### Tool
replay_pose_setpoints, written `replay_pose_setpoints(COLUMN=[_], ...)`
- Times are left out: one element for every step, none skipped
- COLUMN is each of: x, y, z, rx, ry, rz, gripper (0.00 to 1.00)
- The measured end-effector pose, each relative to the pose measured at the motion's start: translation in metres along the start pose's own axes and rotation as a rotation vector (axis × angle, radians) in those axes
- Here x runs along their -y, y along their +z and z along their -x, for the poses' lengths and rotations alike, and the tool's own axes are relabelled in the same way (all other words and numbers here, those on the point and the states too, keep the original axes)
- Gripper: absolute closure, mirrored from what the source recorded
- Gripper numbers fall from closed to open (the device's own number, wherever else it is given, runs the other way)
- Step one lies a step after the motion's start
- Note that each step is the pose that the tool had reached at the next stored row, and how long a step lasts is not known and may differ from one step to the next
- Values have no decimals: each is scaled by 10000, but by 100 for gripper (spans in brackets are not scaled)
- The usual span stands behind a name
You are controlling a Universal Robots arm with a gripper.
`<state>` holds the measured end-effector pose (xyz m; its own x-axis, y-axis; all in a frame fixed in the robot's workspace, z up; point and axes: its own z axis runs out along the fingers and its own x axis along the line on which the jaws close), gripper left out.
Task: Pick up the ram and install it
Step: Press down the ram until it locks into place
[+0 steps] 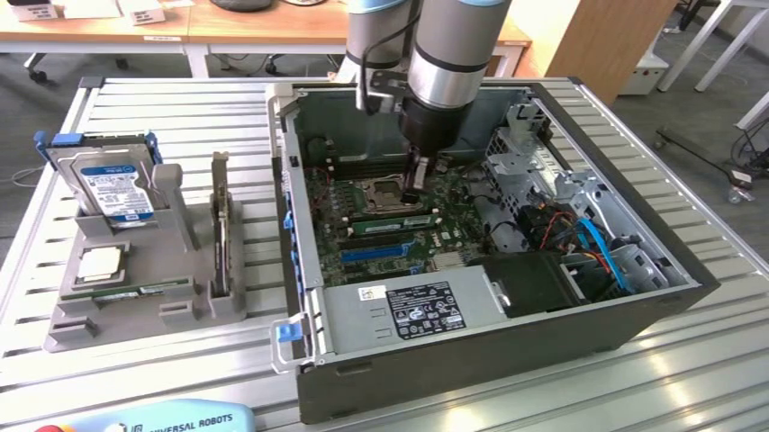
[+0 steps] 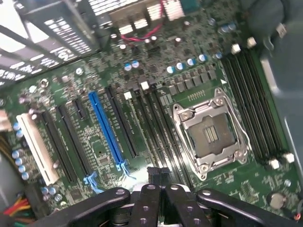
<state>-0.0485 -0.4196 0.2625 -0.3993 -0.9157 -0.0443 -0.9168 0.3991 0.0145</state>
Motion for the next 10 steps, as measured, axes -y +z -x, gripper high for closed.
replay_pose_setpoints(x=[0, 0, 0, 0, 0, 0, 0, 0, 0, 0], y=[1, 2, 3, 4, 6, 7, 8, 9, 10, 11], z=[0, 0, 0, 0, 0, 0, 0, 0, 0, 0], rx=[2, 5, 7, 10, 13, 16, 18, 21, 24, 26], ry=[170, 349, 529, 719, 899, 1078, 1258, 1438, 1617, 1803], rz=[-8, -16, -24, -32, -40, -48, -56, -64, -72, -80], gripper=[90, 90, 90, 90, 90, 90, 90, 90, 90, 90])
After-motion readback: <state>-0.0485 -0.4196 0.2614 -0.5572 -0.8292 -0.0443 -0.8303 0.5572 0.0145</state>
